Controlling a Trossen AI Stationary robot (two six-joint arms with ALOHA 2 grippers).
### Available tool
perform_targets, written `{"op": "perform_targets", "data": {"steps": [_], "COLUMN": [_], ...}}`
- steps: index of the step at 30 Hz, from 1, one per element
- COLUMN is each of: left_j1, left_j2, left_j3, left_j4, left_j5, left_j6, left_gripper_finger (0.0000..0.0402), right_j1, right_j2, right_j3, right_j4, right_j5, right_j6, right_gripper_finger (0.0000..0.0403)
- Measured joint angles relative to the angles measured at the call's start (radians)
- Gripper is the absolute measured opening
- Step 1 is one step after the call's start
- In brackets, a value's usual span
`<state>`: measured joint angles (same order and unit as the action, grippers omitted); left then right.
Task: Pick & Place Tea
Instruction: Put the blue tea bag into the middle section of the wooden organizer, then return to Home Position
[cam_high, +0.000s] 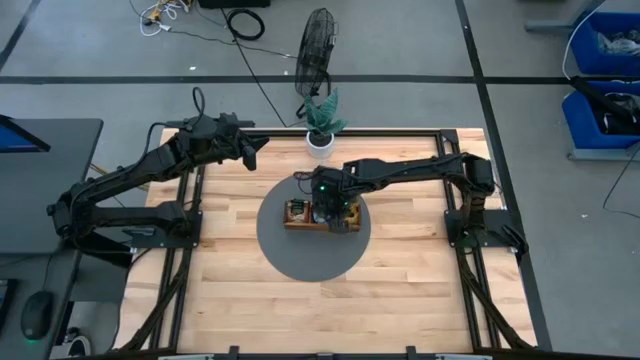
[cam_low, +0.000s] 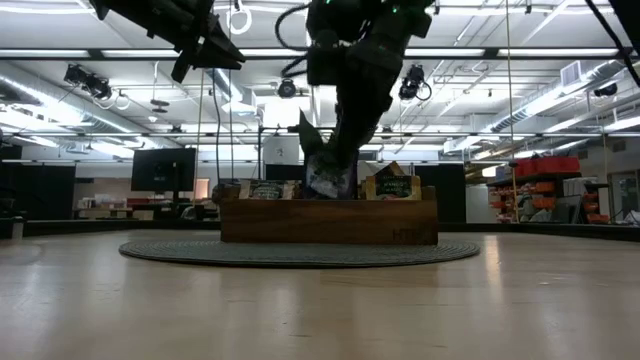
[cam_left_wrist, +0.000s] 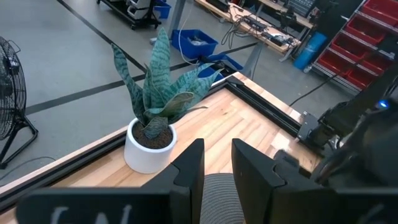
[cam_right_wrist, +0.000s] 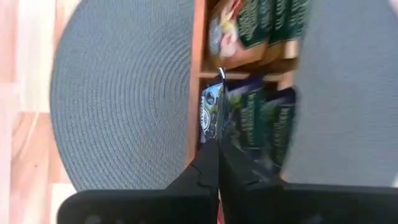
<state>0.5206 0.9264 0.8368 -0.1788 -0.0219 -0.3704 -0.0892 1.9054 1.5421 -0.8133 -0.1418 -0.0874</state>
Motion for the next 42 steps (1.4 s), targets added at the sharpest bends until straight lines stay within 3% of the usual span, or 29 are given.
{"op": "perform_targets", "data": {"steps": [18,24,32,35,38,42], "left_j1": [0.0,0.0,0.0,0.0,-0.002,-0.014], "left_j2": [0.0,0.0,0.0,0.0,0.0,0.0], "left_j3": [0.0,0.0,0.0,0.0,0.0,0.0], "left_j4": [-0.01,-0.01,-0.015,-0.024,-0.034,-0.042], "left_j5": [0.0,0.0,0.0,0.0,0.0,0.0], "left_j6": [0.014,0.015,0.015,0.016,0.016,0.024], "left_gripper_finger": [0.0085,0.0085,0.0085,0.0085,0.0083,0.0073], "right_j1": [0.016,0.015,0.014,0.007,0.005,0.005], "right_j2": [0.069,0.019,-0.005,-0.017,-0.054,-0.102], "right_j3": [-0.001,-0.001,-0.001,-0.002,-0.002,-0.002], "right_j4": [-0.013,0.002,0.001,0.001,0.035,0.102], "right_j5": [-0.005,-0.004,-0.015,-0.034,-0.05,-0.051], "right_j6": [0.043,0.053,0.091,0.128,0.134,0.118], "right_gripper_finger": [0.0009,0.0067,0.0191,0.0211,0.018,0.0055]}}
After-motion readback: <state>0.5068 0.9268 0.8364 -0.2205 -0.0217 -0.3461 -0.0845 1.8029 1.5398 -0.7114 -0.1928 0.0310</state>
